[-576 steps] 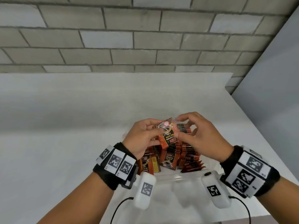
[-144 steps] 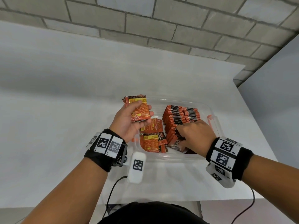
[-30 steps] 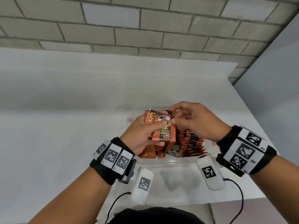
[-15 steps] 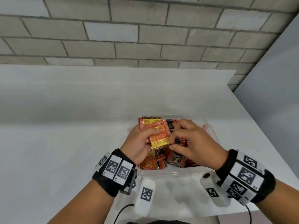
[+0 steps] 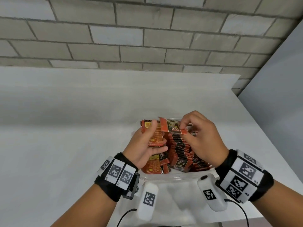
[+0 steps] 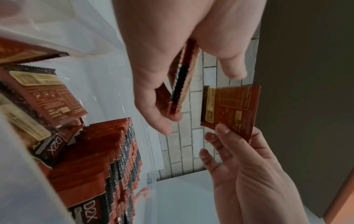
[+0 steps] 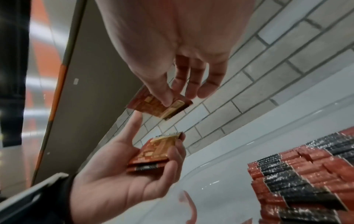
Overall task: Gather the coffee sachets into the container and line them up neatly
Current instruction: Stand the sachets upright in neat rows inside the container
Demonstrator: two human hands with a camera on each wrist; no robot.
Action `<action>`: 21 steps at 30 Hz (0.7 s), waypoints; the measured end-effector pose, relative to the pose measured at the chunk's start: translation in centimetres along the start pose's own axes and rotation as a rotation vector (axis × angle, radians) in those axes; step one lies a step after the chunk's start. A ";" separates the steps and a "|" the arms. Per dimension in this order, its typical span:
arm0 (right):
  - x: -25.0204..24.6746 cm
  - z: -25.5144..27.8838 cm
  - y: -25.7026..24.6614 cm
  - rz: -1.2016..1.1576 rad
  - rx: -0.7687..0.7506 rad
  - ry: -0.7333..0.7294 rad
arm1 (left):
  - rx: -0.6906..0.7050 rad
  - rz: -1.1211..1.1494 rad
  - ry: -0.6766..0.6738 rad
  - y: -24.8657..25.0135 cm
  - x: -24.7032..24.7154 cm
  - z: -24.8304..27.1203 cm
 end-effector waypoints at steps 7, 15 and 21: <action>2.4 1.2 1.2 0.055 0.130 -0.246 | 0.064 0.078 0.006 0.9 -0.1 0.0; 2.2 1.0 2.4 -0.095 0.430 -0.218 | 0.070 0.047 0.032 0.9 -0.1 -0.3; 1.8 -0.2 1.1 -0.035 0.280 -0.209 | 0.008 0.005 -0.025 0.6 0.6 -0.1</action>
Point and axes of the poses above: each hand's wrist, its own z-axis away from the middle knuckle, its own x-axis out of the palm, y = z × x, the point moved 8 cm from there along -z, towards the middle knuckle, and after that the axes turned 2 degrees about y, right-handed, at the moved point
